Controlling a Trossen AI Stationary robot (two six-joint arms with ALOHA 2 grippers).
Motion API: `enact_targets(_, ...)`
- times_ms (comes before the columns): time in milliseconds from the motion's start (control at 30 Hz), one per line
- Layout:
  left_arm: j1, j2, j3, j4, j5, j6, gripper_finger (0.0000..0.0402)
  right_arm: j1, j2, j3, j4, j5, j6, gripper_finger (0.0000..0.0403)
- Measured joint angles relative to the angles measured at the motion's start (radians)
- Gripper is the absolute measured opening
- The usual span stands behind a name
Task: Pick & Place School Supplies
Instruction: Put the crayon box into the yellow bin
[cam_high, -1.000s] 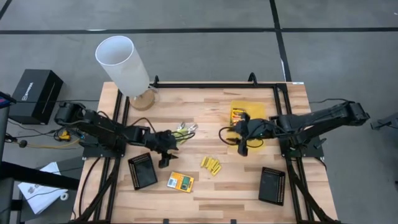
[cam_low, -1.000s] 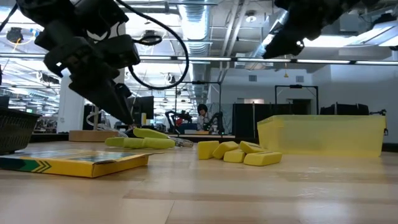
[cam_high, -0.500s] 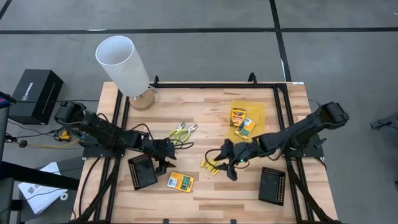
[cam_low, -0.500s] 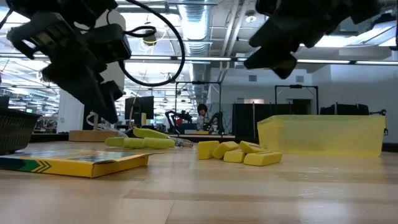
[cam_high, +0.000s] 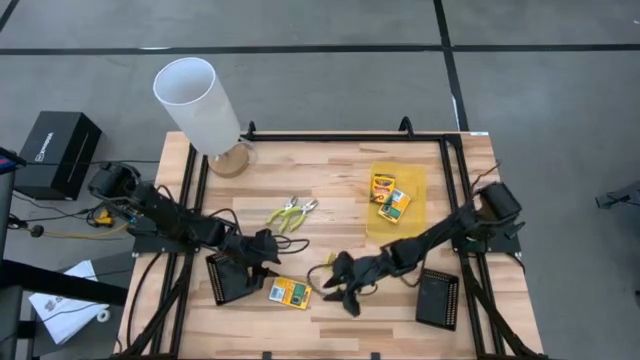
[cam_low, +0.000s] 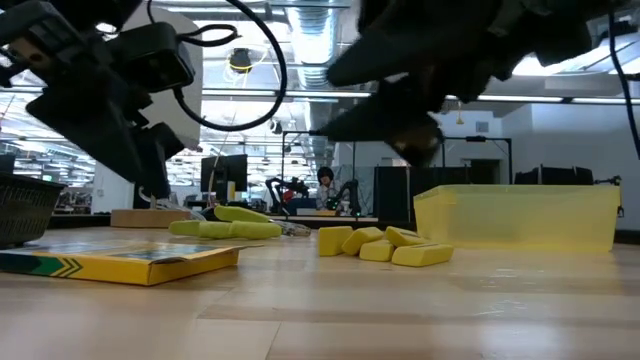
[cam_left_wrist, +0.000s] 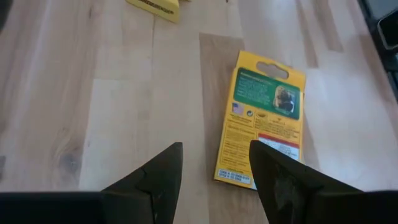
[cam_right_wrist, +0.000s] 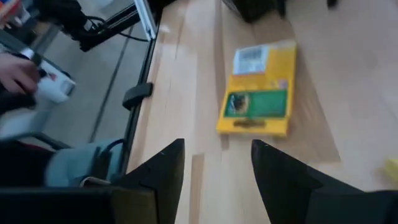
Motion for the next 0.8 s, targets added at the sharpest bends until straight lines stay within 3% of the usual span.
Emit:
enact_targets(133, -0.037, 0.020, 0.001, -0.002, -0.044, -0.011, 0.0181, 0.036, 0.103, 0.129, -0.089, 0.120, -0.154, 0.0177)
enact_targets(400, -0.094, 0.079, 0.000, -0.007, -0.074, -0.071, 0.0181, 0.082, 0.269, 0.380, -0.486, 0.456, -0.471, 0.0175)
enact_targets(633, -0.100, 0.086, 0.000, 0.001, -0.093, -0.082, 0.0181, 0.088, 0.361, 0.523, -0.683, 0.498, -0.568, 0.0179)
enact_targets(800, -0.100, 0.086, 0.000, 0.008, -0.093, -0.089, 0.0181, 0.103, 0.378, 0.548, -0.705, 0.514, -0.613, 0.0180)
